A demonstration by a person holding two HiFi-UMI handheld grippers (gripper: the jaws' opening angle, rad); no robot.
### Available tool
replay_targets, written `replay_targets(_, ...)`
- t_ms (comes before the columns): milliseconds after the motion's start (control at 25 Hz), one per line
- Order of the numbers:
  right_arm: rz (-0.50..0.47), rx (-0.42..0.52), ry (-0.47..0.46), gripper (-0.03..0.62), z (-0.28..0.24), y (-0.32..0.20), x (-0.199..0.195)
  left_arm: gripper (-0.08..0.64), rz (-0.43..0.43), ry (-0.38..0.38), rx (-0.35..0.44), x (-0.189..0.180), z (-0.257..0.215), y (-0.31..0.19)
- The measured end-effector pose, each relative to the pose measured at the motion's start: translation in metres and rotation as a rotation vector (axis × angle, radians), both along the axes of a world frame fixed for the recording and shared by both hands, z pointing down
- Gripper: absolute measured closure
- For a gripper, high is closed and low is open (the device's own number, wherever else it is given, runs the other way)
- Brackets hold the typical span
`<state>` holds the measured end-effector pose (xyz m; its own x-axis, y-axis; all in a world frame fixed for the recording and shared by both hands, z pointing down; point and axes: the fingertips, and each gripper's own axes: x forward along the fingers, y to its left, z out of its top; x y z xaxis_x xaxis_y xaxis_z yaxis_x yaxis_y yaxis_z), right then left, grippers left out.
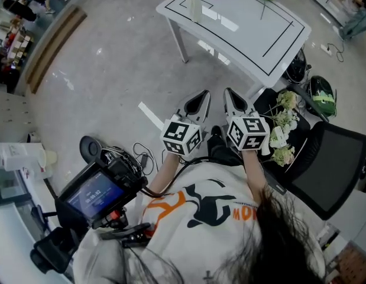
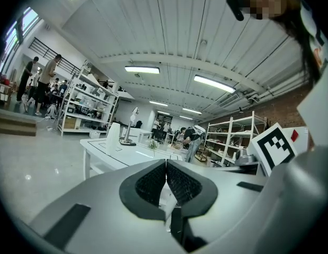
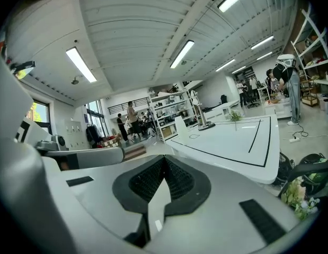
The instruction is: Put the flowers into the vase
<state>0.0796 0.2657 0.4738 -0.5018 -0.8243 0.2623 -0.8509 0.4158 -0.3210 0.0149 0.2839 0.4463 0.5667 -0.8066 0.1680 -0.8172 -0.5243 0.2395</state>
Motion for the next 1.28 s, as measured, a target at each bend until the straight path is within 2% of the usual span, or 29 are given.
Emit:
replay_targets(280,0.009,0.003,-0.020,0.578,-0.003,-0.081,0.010,0.549,0.025,-0.030,0.000,0.017,-0.003,-0.080)
replay_targets(560,0.071,0.005,-0.022,0.578,0.001,-0.129,0.036,0.549,0.068,-0.005,-0.016,0.040,0.002,-0.137)
replay_targets(920,0.125,-0.035,-0.033,0.578,0.017,-0.167,0.062,0.549,0.120,-0.018,-0.040,0.065,0.013,-0.181)
replay_targets(1280,0.128,-0.058,-0.002,0.578,0.027,-0.201,0.060,0.549,0.126,-0.014,-0.065,0.056,0.026,-0.218)
